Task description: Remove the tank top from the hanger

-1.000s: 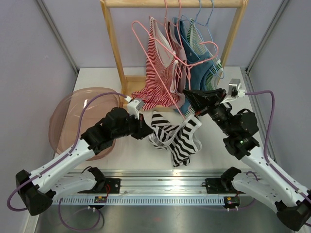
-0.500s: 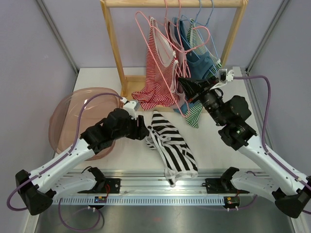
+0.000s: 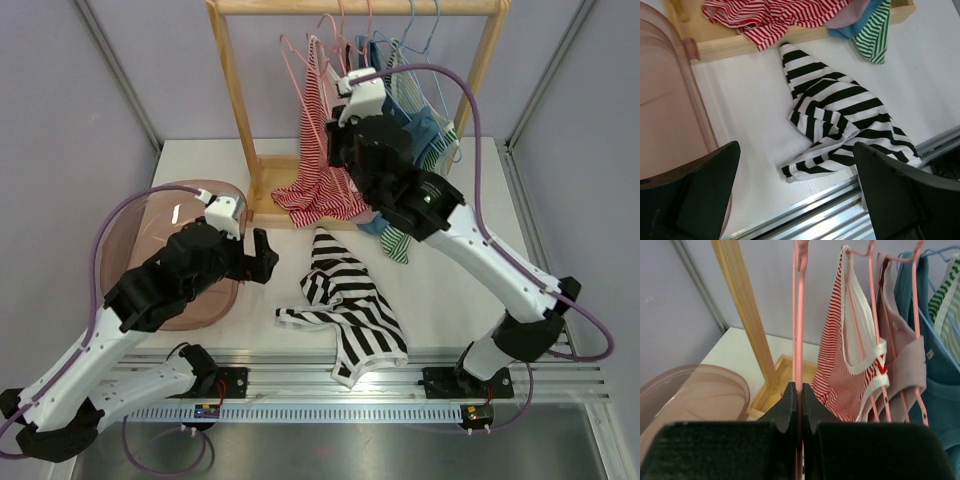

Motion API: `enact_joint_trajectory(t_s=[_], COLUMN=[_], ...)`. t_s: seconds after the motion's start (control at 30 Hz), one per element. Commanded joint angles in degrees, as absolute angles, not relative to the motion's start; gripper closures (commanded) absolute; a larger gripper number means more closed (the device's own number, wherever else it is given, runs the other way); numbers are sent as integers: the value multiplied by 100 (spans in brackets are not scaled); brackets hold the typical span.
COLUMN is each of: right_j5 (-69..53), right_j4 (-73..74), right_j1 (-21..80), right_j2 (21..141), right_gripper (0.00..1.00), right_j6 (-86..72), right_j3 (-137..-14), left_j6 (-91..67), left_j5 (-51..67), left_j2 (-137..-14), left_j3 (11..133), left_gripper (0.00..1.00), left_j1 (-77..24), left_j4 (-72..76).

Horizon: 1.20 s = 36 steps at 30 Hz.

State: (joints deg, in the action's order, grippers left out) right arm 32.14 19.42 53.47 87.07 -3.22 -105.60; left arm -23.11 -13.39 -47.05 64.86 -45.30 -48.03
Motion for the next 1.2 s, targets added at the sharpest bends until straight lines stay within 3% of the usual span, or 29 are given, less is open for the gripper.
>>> enact_joint_trajectory(t_s=[0.0, 0.2, 0.27, 0.47, 0.6, 1.17], right_j5=[3937, 3788, 3744, 2893, 2655, 2347], right_j4=[3073, 4077, 4070, 3436, 3481, 3173], right_j1=[5327, 5098, 4949, 4290, 4263, 4263], right_j2=[9672, 11685, 11961, 11926, 12286, 12551], right_gripper=[100, 100, 100, 100, 100, 100], right_j6=[193, 508, 606, 448, 694, 615], right_j3=[-12350, -15497, -15889, -15442, -15943, -15829], left_j6=[-1916, -1863, -1889, -1890, -1872, -1872], left_j5=[-1881, -1890, -1925, -1635, -1573, -1485], left_j2=[-4413, -4210, -4219, -4236, -4324, -4324], left_j3=[6399, 5881, 5801, 5546, 5528, 5502], left_gripper=[1, 1, 1, 1, 1, 1], left_j1=[-4553, -4553, -4553, -4544, -4544, -4535], left_j4=[-5036, -4703, -4667, -4448, -4430, -4403])
